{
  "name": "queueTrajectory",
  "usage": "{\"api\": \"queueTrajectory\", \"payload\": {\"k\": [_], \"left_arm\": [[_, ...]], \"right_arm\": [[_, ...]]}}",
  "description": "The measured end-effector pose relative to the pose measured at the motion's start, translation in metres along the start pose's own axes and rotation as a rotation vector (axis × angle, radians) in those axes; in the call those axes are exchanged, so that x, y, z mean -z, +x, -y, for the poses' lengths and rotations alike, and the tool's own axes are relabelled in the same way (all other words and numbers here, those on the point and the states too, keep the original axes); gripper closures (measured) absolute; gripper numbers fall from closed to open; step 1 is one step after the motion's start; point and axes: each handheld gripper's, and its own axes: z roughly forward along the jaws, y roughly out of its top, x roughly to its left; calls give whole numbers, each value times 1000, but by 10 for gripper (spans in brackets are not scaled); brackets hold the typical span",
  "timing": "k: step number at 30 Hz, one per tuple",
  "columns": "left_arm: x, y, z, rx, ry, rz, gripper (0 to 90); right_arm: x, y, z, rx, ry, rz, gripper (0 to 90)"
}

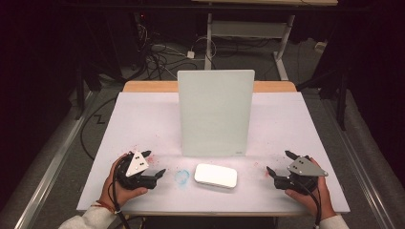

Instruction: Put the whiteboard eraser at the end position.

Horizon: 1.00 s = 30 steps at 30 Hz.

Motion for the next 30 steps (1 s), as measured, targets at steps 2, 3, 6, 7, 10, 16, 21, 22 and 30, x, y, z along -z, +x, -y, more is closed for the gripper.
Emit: {"api": "queueTrajectory", "payload": {"k": [2, 3, 6, 7, 10, 16, 21, 22, 30], "left_arm": [[1, 0, 0, 0, -3, -1, 193], [1, -1, -1, 0, -5, -2, 193], [2, -1, 0, -6, -3, -2, 193], [2, -1, 0, -6, -1, -2, 193], [3, -1, 0, -3, -7, -3, 193], [1, 0, 0, -4, -4, 0, 193], [0, -1, -1, -9, 0, 1, 193], [0, -2, -1, -10, 0, 1, 193], [1, 0, -1, -4, 0, -4, 193]], "right_arm": [[1, 0, -1, 2, -8, 0, 170], [1, 0, -1, 7, -11, 1, 170], [3, 1, -2, 5, -9, 5, 169], [3, 1, -3, 9, -15, 6, 169], [5, 1, -4, 21, -18, 15, 169], [3, 1, -5, 27, -14, 17, 169], [4, 2, -3, 18, -6, 21, 170], [4, 2, -3, 19, -6, 21, 170], [5, 3, -5, 23, -11, 19, 171]]}}
